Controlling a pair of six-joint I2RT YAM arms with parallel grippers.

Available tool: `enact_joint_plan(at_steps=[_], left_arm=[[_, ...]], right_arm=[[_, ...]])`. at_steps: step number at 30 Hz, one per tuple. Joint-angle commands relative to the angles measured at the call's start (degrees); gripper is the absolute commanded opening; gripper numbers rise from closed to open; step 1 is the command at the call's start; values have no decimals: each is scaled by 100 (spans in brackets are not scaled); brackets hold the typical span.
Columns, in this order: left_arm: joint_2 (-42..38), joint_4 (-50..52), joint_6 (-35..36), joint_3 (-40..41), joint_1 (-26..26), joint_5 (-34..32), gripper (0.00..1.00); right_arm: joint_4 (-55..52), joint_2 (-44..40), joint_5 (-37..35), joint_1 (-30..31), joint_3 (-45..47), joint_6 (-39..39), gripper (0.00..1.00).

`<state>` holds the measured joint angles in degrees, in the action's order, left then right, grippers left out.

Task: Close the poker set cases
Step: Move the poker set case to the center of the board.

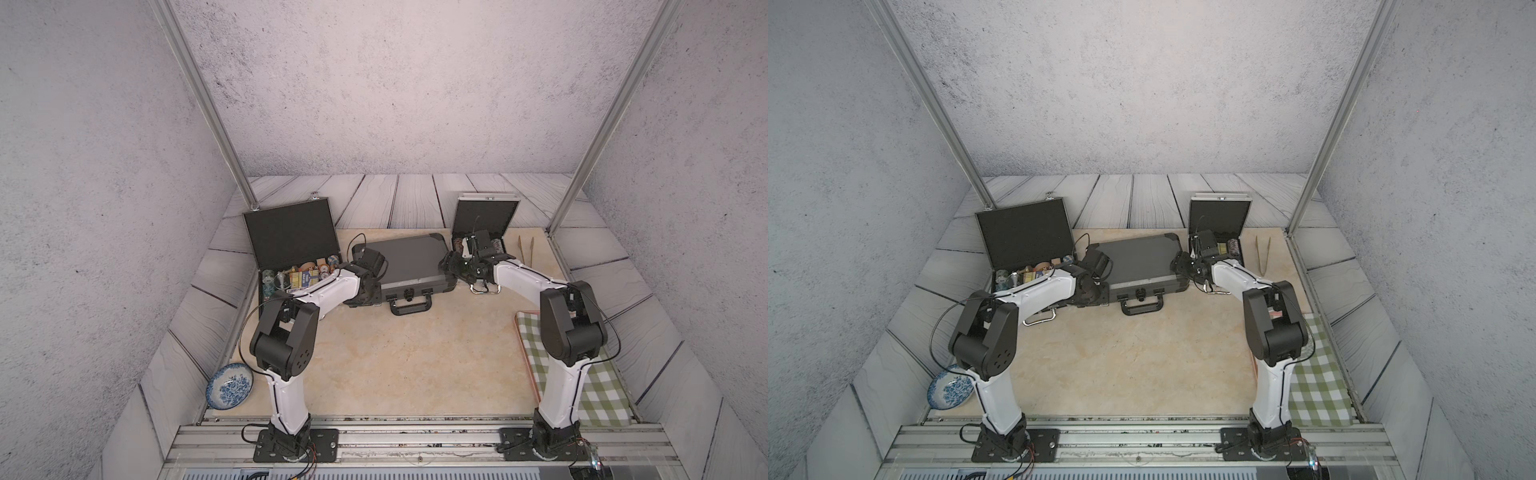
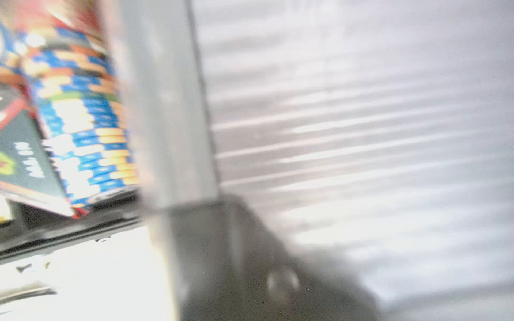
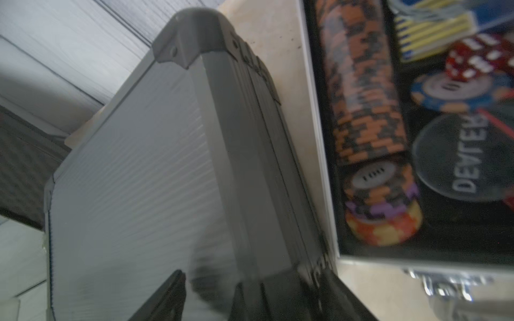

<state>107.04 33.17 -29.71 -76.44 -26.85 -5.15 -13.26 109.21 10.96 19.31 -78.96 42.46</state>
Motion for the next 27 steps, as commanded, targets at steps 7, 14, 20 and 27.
enact_joint_plan(at_steps=[7,14,20,27], left_arm=[[-114,-1042,-140,-77,242,-521,56],[-105,-1178,-45,-72,242,-634,56],[35,-1296,103,-149,259,-784,56],[285,-1252,170,-477,345,-962,56]], right_arm=[[475,-690,-466,788,717,1344,76],[1130,-363,-783,1207,680,2040,76],[1306,113,-927,1310,390,2405,73],[1255,954,-709,1277,-400,2111,64]])
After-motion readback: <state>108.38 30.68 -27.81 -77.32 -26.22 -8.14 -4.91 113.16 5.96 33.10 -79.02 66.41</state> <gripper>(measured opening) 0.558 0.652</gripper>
